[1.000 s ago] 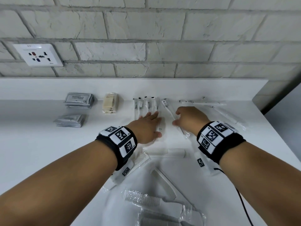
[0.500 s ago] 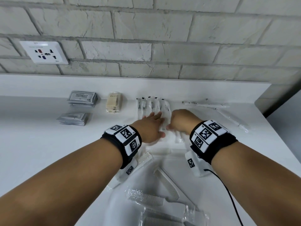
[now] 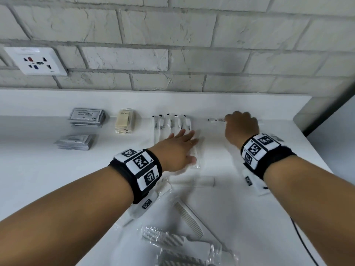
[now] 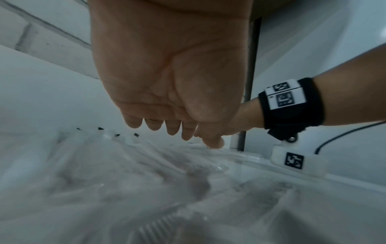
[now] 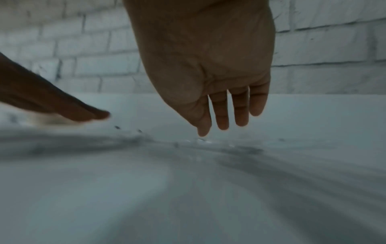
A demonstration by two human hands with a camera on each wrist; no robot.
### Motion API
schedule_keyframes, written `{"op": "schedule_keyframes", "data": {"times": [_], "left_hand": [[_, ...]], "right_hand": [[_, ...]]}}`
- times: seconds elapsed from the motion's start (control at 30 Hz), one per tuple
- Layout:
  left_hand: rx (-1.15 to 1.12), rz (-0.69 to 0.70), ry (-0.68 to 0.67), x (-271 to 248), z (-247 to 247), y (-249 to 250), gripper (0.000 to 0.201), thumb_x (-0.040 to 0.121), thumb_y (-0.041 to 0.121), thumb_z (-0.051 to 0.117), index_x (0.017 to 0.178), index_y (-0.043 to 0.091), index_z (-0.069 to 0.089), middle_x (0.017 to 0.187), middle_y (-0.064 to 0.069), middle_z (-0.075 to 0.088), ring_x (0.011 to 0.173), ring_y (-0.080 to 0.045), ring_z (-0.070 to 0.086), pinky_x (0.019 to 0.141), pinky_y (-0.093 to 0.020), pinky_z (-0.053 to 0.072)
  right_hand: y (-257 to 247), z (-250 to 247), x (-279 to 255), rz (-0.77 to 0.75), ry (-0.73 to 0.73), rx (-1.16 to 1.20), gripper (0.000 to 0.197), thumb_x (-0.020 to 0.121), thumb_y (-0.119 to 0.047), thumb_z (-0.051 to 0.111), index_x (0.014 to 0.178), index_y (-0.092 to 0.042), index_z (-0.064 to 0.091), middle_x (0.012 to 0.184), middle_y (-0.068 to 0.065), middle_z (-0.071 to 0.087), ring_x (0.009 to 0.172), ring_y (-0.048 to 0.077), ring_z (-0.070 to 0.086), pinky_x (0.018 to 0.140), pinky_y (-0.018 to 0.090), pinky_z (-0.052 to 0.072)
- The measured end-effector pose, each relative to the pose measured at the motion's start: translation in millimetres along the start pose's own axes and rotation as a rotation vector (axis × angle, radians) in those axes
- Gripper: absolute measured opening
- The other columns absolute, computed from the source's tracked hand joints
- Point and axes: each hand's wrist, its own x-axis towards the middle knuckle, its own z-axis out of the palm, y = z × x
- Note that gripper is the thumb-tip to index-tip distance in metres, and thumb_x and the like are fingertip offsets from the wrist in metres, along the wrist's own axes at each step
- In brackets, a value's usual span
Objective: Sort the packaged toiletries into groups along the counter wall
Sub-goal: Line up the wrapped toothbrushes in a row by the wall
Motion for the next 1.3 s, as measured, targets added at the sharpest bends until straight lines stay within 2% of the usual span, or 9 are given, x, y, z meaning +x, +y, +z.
{"op": "schedule_keyframes", "data": {"times": [0.17, 0.33, 0.53, 0.73, 0.87, 0.97, 1.07, 1.2, 1.3], "left_hand": [[0.058, -0.026, -0.093, 9.0, 5.5, 6.6, 0.074, 0.095, 0.054, 0.040, 0.153, 0.020, 0.008, 0.161, -0.002, -0.007, 0.148, -0.025, -0.007, 0.119, -0.044, 0.002], [0.056, -0.018, -0.076, 11.4, 4.7, 3.3, 0.075, 0.095, 0.054, 0.042, 0.153, 0.019, 0.010, 0.161, -0.003, -0.005, 0.148, -0.025, -0.004, 0.120, -0.045, 0.004], [0.038, -0.027, -0.101, 9.4, 3.6, 2.8, 0.074, 0.096, 0.051, 0.042, 0.153, 0.019, 0.010, 0.161, -0.003, -0.006, 0.148, -0.025, -0.005, 0.120, -0.044, 0.004], [0.013, -0.038, -0.104, 8.3, 2.5, 4.0, 0.072, 0.096, 0.048, 0.043, 0.153, 0.019, 0.010, 0.161, -0.002, -0.006, 0.148, -0.024, -0.004, 0.119, -0.043, 0.004], [0.007, -0.034, -0.104, 8.3, 2.9, 2.3, 0.072, 0.097, 0.047, 0.043, 0.153, 0.020, 0.009, 0.161, -0.002, -0.006, 0.148, -0.024, -0.004, 0.118, -0.043, 0.003], [0.013, -0.039, -0.116, 8.3, 2.5, 0.6, 0.071, 0.097, 0.047, 0.043, 0.154, 0.019, 0.009, 0.161, -0.002, -0.007, 0.148, -0.023, -0.005, 0.118, -0.042, 0.003], [0.022, -0.042, -0.120, 8.3, 2.1, 2.4, 0.070, 0.098, 0.046, 0.041, 0.154, 0.018, 0.011, 0.161, -0.002, -0.007, 0.148, -0.024, -0.006, 0.118, -0.043, 0.003], [0.015, -0.039, -0.116, 7.3, 0.5, 3.6, 0.069, 0.098, 0.045, 0.042, 0.154, 0.017, 0.012, 0.161, -0.002, -0.007, 0.148, -0.024, -0.005, 0.118, -0.043, 0.003], [0.023, -0.041, -0.123, 6.5, -0.4, 1.7, 0.069, 0.098, 0.044, 0.042, 0.154, 0.017, 0.012, 0.161, -0.003, -0.007, 0.148, -0.023, -0.005, 0.118, -0.044, 0.004]], "right_hand": [[29.9, 15.1, 15.7, -0.020, 0.007, -0.259, 0.033, 0.089, -0.017, 0.040, 0.118, -0.017, 0.057, 0.118, 0.005, 0.056, 0.112, 0.028, 0.046, 0.093, 0.040, 0.037], [26.4, -5.3, 22.8, -0.078, 0.164, -0.157, 0.021, 0.087, -0.008, 0.044, 0.103, -0.011, 0.058, 0.096, 0.007, 0.062, 0.097, 0.030, 0.054, 0.085, 0.038, 0.035], [17.1, 0.4, 22.8, -0.105, -0.104, -0.229, 0.026, 0.090, -0.016, 0.044, 0.110, -0.015, 0.060, 0.107, 0.005, 0.059, 0.103, 0.027, 0.055, 0.087, 0.038, 0.039], [25.0, 4.2, 23.1, -0.171, -0.025, -0.278, 0.023, 0.088, -0.012, 0.045, 0.103, -0.016, 0.062, 0.101, 0.004, 0.064, 0.100, 0.025, 0.056, 0.085, 0.036, 0.040], [12.1, -13.7, 21.6, -0.110, -0.080, 0.111, 0.022, 0.086, -0.009, 0.052, 0.101, -0.007, 0.068, 0.096, 0.011, 0.068, 0.089, 0.030, 0.064, 0.074, 0.033, 0.048], [-10.1, -21.0, 19.5, -0.011, -0.361, 0.498, 0.015, 0.085, -0.007, 0.063, 0.096, 0.002, 0.068, 0.093, 0.019, 0.072, 0.087, 0.033, 0.070, 0.082, 0.038, 0.057], [-20.2, -11.3, 16.4, 0.126, -0.462, 0.698, 0.021, 0.091, -0.007, 0.059, 0.104, 0.008, 0.064, 0.095, 0.022, 0.072, 0.091, 0.035, 0.071, 0.087, 0.047, 0.056], [-23.2, 0.0, 4.1, 0.259, -0.518, 0.806, 0.022, 0.088, -0.018, 0.067, 0.083, 0.003, 0.063, 0.064, 0.013, 0.067, 0.049, 0.023, 0.065, 0.049, 0.028, 0.054], [-35.1, 3.5, -8.0, 0.258, -0.617, 0.846, 0.024, 0.086, -0.019, 0.071, 0.074, 0.000, 0.061, 0.061, 0.011, 0.062, 0.047, 0.020, 0.059, 0.046, 0.025, 0.050]]}}
